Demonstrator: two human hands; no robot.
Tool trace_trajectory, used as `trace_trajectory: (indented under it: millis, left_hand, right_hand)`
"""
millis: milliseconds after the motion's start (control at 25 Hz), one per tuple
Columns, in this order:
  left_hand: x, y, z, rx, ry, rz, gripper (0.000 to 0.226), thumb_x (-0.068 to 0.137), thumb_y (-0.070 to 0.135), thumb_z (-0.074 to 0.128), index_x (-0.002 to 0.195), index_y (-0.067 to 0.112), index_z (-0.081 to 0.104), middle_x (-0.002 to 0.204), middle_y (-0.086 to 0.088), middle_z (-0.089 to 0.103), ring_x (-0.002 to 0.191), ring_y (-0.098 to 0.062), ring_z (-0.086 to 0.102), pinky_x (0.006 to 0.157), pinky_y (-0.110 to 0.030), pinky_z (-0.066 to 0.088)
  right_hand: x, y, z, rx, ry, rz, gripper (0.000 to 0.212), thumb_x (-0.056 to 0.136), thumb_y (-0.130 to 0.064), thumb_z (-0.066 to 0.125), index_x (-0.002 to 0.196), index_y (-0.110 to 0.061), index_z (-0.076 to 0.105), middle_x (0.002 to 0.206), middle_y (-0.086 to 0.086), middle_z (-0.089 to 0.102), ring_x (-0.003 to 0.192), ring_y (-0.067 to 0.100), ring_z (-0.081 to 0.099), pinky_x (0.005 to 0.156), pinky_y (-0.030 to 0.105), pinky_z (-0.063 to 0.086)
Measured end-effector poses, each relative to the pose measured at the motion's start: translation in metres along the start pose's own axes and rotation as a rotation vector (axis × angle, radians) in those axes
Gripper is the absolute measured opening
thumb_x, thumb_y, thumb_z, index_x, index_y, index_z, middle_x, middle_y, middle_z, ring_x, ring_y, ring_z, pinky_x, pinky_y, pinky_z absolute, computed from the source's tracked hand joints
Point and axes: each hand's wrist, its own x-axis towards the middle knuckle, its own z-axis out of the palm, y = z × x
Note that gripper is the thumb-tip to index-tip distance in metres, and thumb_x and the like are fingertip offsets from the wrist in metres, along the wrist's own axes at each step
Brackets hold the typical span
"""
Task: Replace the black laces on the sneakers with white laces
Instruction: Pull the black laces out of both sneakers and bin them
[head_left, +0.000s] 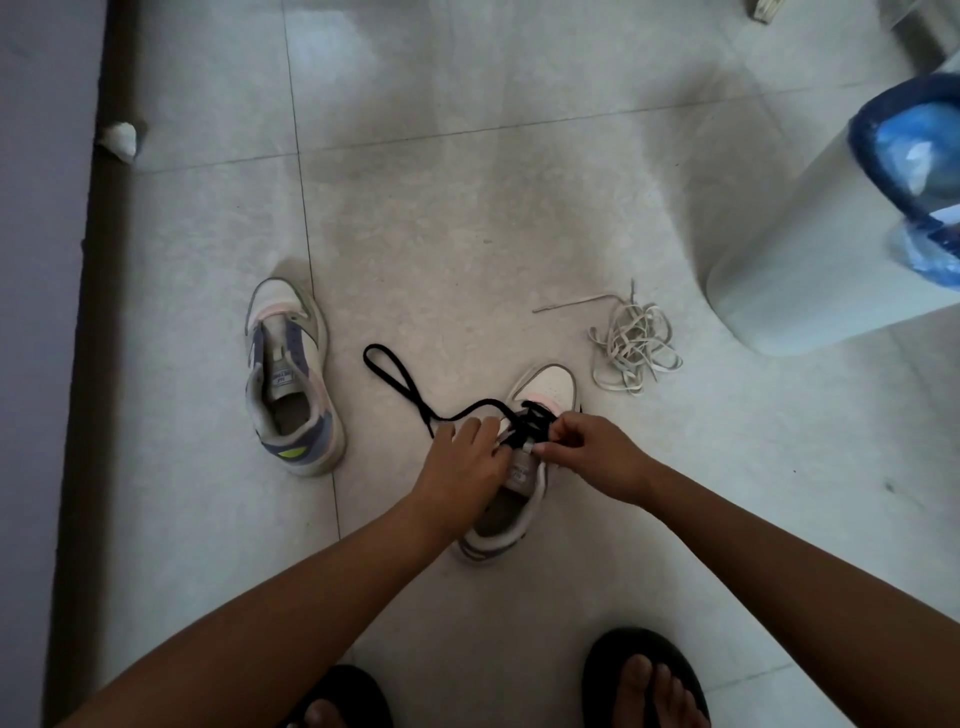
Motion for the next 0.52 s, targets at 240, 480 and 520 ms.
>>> trace_trajectory:
  millis: [240,480,520]
  left_hand:
    - [0.008,0.000,0.002,-0.097,0.036,-0.021,0.020,0.069,0.021,0.073,0.088,0.016,0.070,0.100,-0.006,0.062,0.090,-0.023,0.061,0.077,-0.034,0.048]
    - [0.014,0.016,0.002,0.157,0.148,0.055,0.013,0.072,0.025,0.069,0.081,0.016,0.072,0.092,-0.006,0.066,0.081,-0.021,0.063,0.081,-0.043,0.053]
    - [0.017,0.019,0.000,0.149,0.078,-0.034,0.018,0.077,0.027,0.065,0.089,0.015,0.071,0.103,-0.008,0.064,0.091,-0.022,0.062,0.088,-0.046,0.048]
  right_hand:
    - [-0.004,0.004,-0.001,0.271,-0.020,0.111,0.011,0.089,-0.016,0.063,0.079,-0.015,0.061,0.078,0.003,0.063,0.072,0.011,0.057,0.068,0.024,0.048]
    - [-0.004,0.000,0.004,0.222,-0.010,0.093,0.012,0.092,-0.017,0.059,0.079,-0.016,0.057,0.077,0.000,0.061,0.069,0.008,0.056,0.067,0.023,0.046]
    - [-0.005,-0.001,0.003,0.218,-0.013,0.092,0.012,0.092,-0.017,0.059,0.080,-0.016,0.056,0.077,0.000,0.061,0.069,0.008,0.055,0.067,0.023,0.045]
